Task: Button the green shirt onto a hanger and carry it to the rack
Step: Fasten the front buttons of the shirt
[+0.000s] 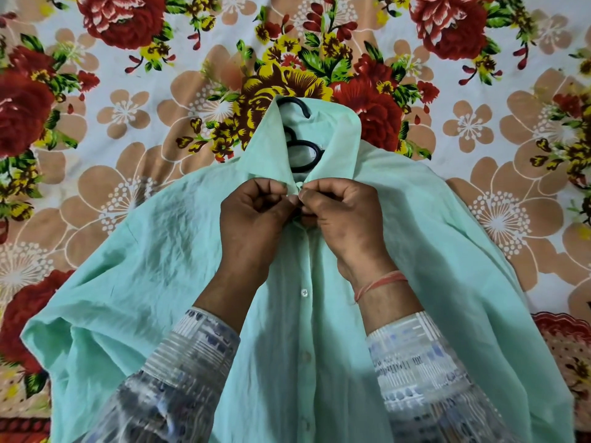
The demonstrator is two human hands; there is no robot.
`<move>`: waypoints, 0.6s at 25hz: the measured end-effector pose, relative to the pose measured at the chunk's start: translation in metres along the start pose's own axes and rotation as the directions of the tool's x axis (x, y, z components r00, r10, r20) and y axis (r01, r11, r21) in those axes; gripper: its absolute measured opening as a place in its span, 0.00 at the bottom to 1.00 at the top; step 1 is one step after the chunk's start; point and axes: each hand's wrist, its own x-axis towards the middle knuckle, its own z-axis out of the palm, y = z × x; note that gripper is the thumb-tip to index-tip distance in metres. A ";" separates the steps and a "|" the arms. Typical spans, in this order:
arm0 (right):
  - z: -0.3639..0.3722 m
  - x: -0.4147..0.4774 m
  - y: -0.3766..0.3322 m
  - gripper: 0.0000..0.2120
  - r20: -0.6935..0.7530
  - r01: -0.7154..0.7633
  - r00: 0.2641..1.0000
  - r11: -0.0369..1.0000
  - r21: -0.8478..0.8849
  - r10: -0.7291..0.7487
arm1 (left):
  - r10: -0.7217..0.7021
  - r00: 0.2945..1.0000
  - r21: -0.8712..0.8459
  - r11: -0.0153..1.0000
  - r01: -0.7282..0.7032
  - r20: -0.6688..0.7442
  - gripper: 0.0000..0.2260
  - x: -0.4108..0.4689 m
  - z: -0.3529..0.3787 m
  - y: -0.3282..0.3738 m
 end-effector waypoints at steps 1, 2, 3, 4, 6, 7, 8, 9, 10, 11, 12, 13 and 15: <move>0.000 -0.001 0.000 0.03 0.010 0.004 1.000 1.000 0.003 -0.004 | 0.007 1.000 0.006 1.000 -0.007 0.004 0.10 0.000 -0.001 -0.001; 0.000 -0.001 0.001 0.04 0.020 0.010 1.000 1.000 0.003 -0.010 | 0.009 1.000 -0.002 1.000 -0.009 0.011 0.10 0.000 -0.003 -0.002; -0.001 0.000 0.001 0.05 0.032 0.010 0.999 1.000 0.001 -0.010 | 0.003 1.000 -0.020 1.000 -0.003 0.016 0.09 0.001 -0.005 -0.002; -0.001 0.001 0.001 0.06 0.047 0.005 0.999 1.000 -0.003 -0.005 | -0.008 1.000 -0.041 0.999 0.009 0.021 0.09 0.002 -0.007 -0.003; -0.002 0.001 0.002 0.09 0.079 0.006 0.997 1.000 -0.023 -0.004 | -0.028 0.999 -0.077 0.997 0.031 0.037 0.08 0.004 -0.009 -0.004; -0.002 0.001 0.002 0.11 0.089 0.016 0.996 0.999 -0.042 -0.012 | -0.033 0.999 -0.086 0.996 0.036 0.040 0.09 0.005 -0.009 -0.004; -0.002 0.001 0.003 0.11 0.094 0.032 0.995 0.997 -0.067 -0.025 | -0.036 0.999 -0.084 0.996 0.039 0.037 0.10 0.004 -0.008 -0.004; -0.002 0.001 0.003 0.12 0.092 0.055 0.995 0.993 -0.104 -0.046 | -0.038 0.999 -0.078 0.996 0.040 0.033 0.11 0.004 -0.007 -0.004; -0.001 0.001 0.005 0.11 0.085 0.079 0.994 0.987 -0.140 -0.068 | -0.040 0.999 -0.070 0.997 0.042 0.028 0.12 0.003 -0.006 -0.005; -0.001 0.002 0.006 0.11 0.074 0.093 0.994 0.981 -0.167 -0.082 | -0.040 0.999 -0.063 0.997 0.041 0.023 0.12 0.003 -0.004 -0.005; -0.001 0.002 0.007 0.09 0.064 0.094 0.994 0.979 -0.181 -0.084 | -0.037 0.999 -0.055 0.998 0.038 0.015 0.13 0.003 -0.004 -0.005; -0.001 0.001 0.008 0.08 0.057 0.093 0.995 0.977 -0.190 -0.083 | -0.032 0.999 -0.042 0.999 0.032 0.004 0.13 0.002 -0.003 -0.005; -0.001 0.000 0.008 0.07 0.061 0.120 0.992 0.963 -0.241 -0.108 | -0.009 1.000 0.000 1.000 0.009 -0.020 0.14 0.001 -0.002 -0.007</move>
